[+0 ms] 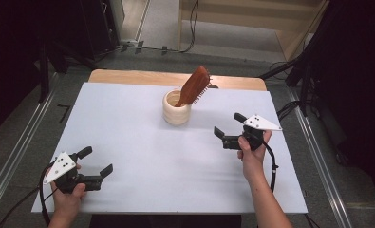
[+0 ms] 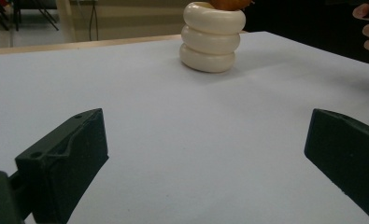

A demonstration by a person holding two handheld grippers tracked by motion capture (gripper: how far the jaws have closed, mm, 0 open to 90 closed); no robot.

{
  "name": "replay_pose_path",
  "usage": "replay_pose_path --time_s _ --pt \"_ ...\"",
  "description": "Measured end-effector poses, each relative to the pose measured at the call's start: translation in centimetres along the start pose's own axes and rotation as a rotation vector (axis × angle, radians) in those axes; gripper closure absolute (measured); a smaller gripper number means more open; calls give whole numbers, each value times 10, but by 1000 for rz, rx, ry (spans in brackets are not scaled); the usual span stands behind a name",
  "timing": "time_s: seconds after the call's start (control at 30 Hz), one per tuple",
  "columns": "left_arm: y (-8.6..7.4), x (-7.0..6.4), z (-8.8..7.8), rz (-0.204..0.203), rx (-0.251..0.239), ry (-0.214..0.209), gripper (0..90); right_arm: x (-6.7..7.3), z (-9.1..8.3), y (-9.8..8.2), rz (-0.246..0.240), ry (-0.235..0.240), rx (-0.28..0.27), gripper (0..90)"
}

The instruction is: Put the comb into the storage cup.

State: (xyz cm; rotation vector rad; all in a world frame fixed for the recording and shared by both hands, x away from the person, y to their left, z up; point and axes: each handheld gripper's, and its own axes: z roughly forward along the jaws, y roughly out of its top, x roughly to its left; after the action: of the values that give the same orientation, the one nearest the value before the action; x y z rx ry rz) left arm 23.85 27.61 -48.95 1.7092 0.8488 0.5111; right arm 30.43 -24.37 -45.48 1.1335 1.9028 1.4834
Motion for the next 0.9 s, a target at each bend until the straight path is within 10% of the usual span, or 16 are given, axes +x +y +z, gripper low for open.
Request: replay_pose_path --time_s 0.9 --pt "0 -1 0 4 0 4 0 -6 -41 -33 0 -26 1 0"
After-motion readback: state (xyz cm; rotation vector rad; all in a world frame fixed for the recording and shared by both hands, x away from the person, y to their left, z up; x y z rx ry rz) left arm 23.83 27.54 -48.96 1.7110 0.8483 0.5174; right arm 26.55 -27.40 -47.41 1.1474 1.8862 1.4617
